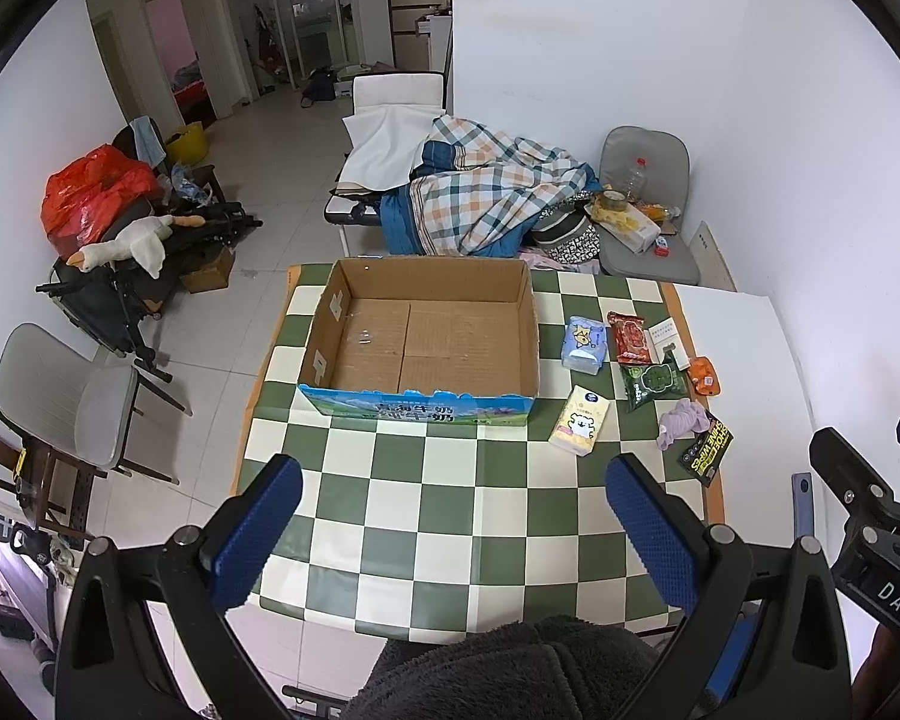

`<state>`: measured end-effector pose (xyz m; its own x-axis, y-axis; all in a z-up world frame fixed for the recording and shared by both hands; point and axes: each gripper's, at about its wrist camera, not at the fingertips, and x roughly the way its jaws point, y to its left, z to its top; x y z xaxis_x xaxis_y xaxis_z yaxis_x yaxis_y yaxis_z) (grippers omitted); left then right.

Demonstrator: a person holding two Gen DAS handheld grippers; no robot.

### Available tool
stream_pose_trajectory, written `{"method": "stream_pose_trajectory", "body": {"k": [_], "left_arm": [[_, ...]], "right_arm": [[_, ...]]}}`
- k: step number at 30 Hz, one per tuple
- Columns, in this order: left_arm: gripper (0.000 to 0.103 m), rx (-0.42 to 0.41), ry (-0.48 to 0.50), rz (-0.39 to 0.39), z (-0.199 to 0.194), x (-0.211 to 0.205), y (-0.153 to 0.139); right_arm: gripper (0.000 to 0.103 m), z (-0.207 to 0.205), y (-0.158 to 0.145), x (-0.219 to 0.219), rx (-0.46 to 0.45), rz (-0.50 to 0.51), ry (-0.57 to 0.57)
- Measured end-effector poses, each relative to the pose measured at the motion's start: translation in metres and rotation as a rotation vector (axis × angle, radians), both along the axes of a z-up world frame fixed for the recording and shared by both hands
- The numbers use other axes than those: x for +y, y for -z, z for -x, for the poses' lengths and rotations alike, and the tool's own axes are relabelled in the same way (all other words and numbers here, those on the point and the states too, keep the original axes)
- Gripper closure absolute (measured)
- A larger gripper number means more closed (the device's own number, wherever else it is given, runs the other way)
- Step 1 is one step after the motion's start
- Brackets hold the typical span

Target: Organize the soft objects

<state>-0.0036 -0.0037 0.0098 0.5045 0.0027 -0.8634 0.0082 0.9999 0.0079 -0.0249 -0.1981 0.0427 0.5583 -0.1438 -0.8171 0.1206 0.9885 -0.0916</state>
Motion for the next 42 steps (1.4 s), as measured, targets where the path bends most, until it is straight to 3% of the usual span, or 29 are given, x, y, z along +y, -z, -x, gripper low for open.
{"method": "stream_pose_trajectory", "body": {"k": [42], "left_arm": [[0.000, 0.001, 0.004, 0.005, -0.0018, -0.0004, -0.0006]], "right_arm": [[0.000, 0.0033, 0.0019, -0.0004, -0.004, 0.000, 0.006]]}}
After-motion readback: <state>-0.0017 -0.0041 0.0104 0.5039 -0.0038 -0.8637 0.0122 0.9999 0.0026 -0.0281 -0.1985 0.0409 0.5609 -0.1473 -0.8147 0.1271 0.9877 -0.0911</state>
